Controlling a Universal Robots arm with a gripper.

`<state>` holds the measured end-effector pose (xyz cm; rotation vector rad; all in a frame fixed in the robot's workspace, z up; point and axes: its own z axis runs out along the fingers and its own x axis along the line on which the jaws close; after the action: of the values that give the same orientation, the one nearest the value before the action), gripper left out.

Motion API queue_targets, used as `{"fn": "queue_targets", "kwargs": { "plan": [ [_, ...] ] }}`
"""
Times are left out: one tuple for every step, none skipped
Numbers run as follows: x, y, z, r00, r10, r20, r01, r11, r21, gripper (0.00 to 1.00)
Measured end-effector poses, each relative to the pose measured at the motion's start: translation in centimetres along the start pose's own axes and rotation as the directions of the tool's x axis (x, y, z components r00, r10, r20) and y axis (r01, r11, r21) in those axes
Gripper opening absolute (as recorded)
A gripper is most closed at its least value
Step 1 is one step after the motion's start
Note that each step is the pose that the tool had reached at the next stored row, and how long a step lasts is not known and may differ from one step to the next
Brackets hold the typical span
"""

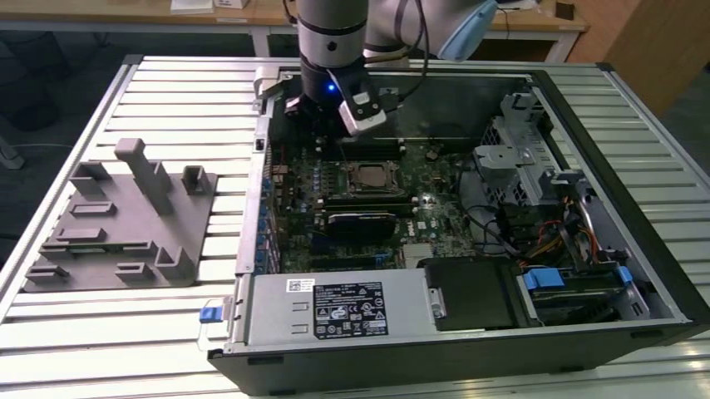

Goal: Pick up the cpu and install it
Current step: 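Install the first cpu locking lever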

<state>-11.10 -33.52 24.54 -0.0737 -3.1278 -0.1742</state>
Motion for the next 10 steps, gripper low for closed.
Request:
{"fn": "queue_targets", "kwargs": {
  "plan": [
    [0.04, 0.00, 0.00, 1.0000, 0.000, -0.0004, 0.000, 0.9999, -0.0101, 0.11],
    [0.09, 0.00, 0.00, 1.0000, 0.000, -0.0009, 0.000, 0.9998, -0.0202, 0.11],
    [0.15, -0.01, 0.00, 1.0000, 0.000, -0.0016, 0.000, 0.9995, -0.0310, 0.11],
    [0.21, -0.01, 0.00, 1.0000, 0.000, -0.0019, 0.000, 0.9992, -0.0408, 0.11],
    [0.27, -0.01, 0.00, 1.0000, 0.000, -0.0023, 0.000, 0.9987, -0.0504, 0.11],
    [0.32, -0.01, 0.00, 1.0000, 0.000, -0.0028, 0.000, 0.9982, -0.0595, 0.11],
    [0.36, -0.02, 0.00, 1.0000, 0.000, -0.0033, 0.000, 0.9976, -0.0694, 0.11],
    [0.40, -0.02, 0.00, 1.0000, 0.000, -0.0038, 0.000, 0.9968, -0.0804, 0.11],
    [0.43, -0.02, 0.00, 1.0000, -0.001, -0.0043, 0.000, 0.9959, -0.0903, 0.11],
    [0.44, -0.02, 0.00, 1.0000, -0.001, -0.0047, 0.000, 0.9951, -0.0993, 0.11]
  ]
}}
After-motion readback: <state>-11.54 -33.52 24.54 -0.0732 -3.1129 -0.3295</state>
